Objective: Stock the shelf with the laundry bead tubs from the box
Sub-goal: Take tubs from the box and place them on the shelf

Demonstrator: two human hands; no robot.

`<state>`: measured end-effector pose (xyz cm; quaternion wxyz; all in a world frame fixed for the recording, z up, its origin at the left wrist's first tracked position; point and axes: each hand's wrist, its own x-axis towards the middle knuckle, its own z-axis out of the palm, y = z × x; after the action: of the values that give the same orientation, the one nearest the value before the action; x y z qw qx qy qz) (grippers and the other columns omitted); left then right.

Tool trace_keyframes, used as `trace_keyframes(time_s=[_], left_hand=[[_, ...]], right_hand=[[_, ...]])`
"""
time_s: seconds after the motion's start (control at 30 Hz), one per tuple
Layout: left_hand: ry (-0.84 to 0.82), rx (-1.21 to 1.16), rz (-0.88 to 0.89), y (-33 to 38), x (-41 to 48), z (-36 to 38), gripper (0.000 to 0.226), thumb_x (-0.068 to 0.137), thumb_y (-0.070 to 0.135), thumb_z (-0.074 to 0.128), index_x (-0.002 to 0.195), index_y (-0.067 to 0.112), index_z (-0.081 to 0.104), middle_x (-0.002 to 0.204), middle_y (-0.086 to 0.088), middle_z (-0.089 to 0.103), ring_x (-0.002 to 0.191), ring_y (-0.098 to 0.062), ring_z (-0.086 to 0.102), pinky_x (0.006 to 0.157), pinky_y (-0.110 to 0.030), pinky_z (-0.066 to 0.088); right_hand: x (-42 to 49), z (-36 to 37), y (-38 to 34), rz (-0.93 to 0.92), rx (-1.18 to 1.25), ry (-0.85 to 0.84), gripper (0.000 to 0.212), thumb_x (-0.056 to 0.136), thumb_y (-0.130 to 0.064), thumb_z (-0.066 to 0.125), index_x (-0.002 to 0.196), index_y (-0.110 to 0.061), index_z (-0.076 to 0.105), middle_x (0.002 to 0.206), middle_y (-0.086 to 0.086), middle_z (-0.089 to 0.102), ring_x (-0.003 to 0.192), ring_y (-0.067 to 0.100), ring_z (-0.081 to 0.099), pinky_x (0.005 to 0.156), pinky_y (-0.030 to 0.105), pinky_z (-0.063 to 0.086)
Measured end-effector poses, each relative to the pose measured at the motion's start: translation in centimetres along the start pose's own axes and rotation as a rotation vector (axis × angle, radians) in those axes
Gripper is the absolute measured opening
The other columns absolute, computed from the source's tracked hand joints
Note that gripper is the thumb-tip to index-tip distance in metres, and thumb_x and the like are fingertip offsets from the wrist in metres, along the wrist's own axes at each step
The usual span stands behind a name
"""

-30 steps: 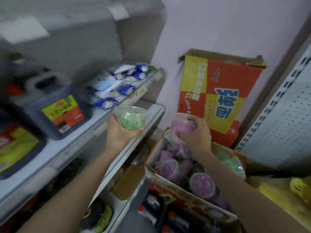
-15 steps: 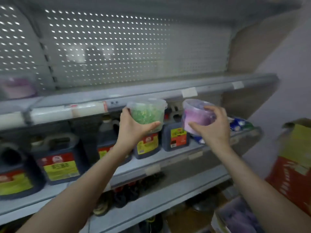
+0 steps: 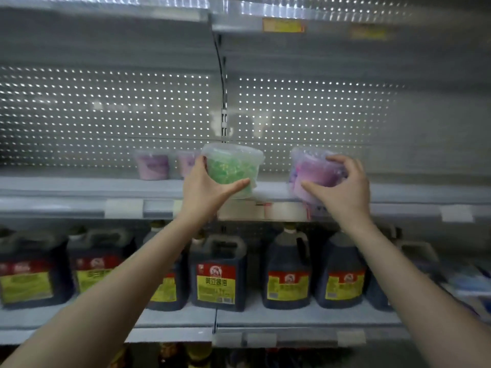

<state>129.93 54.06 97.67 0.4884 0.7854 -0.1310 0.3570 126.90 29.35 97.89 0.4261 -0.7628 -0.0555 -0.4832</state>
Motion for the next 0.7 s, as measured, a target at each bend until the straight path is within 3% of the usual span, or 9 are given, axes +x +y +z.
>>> trace_keyframes(time_s=[0.1,0.2,0.3,0.37,0.43,0.5,0.6,0.7], left_hand=[[0.050,0.126,-0.040,-2.6,2.3,-2.6,0.099,0.043,0.073,0.072,0.123,0.020,0.046,0.119,0.001,0.061,0.110,-0.024,0.056,0.092,-0.044,0.050],[0.051,0.076,-0.083,-5.2,4.5,-4.3,0.088,0.052,0.053,0.083,0.123,0.017,0.046,0.118,0.002,0.060,0.109,-0.019,0.057,0.093,-0.040,0.050],[0.006,0.094,-0.113,-7.2,6.1,-5.2,0.066,0.070,0.034,0.080,0.125,0.013,0.050,0.113,0.004,0.061,0.102,-0.013,0.058,0.082,-0.023,0.047],[-0.005,0.171,-0.130,-8.1,6.9,-5.2,0.042,0.083,0.029,0.068,0.118,0.006,0.060,0.111,-0.004,0.066,0.103,-0.019,0.061,0.080,-0.025,0.046],[0.011,0.242,-0.133,-8.6,7.2,-5.2,0.037,0.089,0.028,0.061,0.114,0.000,0.065,0.116,-0.012,0.067,0.109,-0.025,0.061,0.083,-0.029,0.043],[0.044,0.280,-0.110,-8.6,6.9,-5.2,0.038,0.090,0.027,0.060,0.115,-0.001,0.065,0.118,-0.015,0.066,0.109,-0.026,0.060,0.083,-0.029,0.041],[0.104,0.321,-0.054,-8.3,6.1,-5.1,0.037,0.089,0.027,0.061,0.111,-0.003,0.064,0.112,-0.016,0.066,0.102,-0.027,0.061,0.084,-0.033,0.045],[0.084,0.343,-0.017,-7.3,4.7,-4.2,0.026,0.087,0.022,0.062,0.103,0.001,0.062,0.105,-0.015,0.064,0.099,-0.028,0.058,0.083,-0.037,0.046]], right_hand=[[0.7,5.1,-1.4,-0.038,0.018,-0.075,0.057,0.057,-0.023,0.086,0.104,-0.033,0.055,0.107,-0.014,0.050,0.097,0.007,0.050,0.084,0.027,0.046],[1.3,9.7,-2.4,-0.028,0.054,-0.165,0.057,0.059,-0.021,0.086,0.105,-0.031,0.054,0.109,-0.013,0.049,0.097,0.005,0.048,0.080,0.017,0.042],[1.7,12.7,-2.6,-0.034,0.039,-0.284,0.055,0.064,-0.024,0.084,0.111,-0.027,0.056,0.116,-0.010,0.050,0.101,0.006,0.048,0.076,0.007,0.036],[2.0,13.5,-2.3,-0.027,0.007,-0.342,0.054,0.070,-0.028,0.081,0.119,-0.025,0.057,0.130,-0.007,0.049,0.112,0.009,0.047,0.092,0.018,0.039],[2.1,13.5,-2.2,-0.025,-0.045,-0.353,0.058,0.072,-0.035,0.078,0.125,-0.026,0.055,0.143,-0.006,0.043,0.127,0.014,0.043,0.109,0.039,0.034],[1.8,12.7,-2.2,-0.025,-0.114,-0.350,0.065,0.073,-0.042,0.076,0.131,-0.028,0.051,0.149,-0.006,0.036,0.134,0.016,0.038,0.114,0.050,0.025],[1.2,10.8,-1.9,-0.021,-0.207,-0.347,0.070,0.074,-0.046,0.073,0.136,-0.029,0.045,0.151,-0.006,0.035,0.135,0.016,0.036,0.115,0.052,0.019],[0.5,8.2,-0.7,-0.010,-0.177,-0.312,0.065,0.076,-0.041,0.073,0.134,-0.027,0.048,0.147,-0.004,0.041,0.135,0.016,0.038,0.113,0.048,0.027]])
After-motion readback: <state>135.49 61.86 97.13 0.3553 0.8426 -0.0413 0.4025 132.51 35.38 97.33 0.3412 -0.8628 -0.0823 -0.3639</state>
